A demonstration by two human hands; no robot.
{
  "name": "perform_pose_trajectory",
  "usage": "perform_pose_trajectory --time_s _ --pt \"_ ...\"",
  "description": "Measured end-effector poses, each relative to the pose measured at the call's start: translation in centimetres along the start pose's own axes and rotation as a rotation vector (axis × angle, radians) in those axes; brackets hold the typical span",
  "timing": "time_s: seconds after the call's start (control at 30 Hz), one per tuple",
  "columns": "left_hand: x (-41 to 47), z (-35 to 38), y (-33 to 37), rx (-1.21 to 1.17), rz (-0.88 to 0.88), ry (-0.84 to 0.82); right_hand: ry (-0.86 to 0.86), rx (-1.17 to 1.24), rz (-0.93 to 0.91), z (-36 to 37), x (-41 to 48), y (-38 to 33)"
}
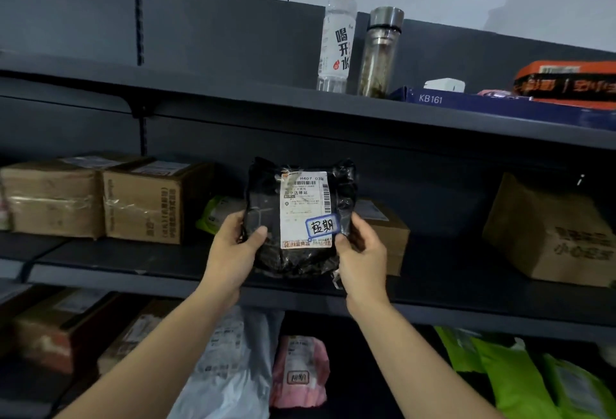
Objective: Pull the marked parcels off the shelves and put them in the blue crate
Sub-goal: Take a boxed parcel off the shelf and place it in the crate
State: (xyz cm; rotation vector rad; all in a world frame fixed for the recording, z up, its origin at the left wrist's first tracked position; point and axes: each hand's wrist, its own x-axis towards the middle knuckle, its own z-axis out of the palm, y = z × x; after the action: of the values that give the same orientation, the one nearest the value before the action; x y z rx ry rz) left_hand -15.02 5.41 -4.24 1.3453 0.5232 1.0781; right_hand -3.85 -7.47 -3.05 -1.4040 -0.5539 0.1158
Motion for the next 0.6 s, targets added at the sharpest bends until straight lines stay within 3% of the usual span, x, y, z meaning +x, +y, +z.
perform_pose_trajectory --time_s 0.6 --pt "-25.1 2.0 -1.8 -0.075 -0.210 -0.147 0.125 -0.089 0.069 -17.6 -21.4 0.9"
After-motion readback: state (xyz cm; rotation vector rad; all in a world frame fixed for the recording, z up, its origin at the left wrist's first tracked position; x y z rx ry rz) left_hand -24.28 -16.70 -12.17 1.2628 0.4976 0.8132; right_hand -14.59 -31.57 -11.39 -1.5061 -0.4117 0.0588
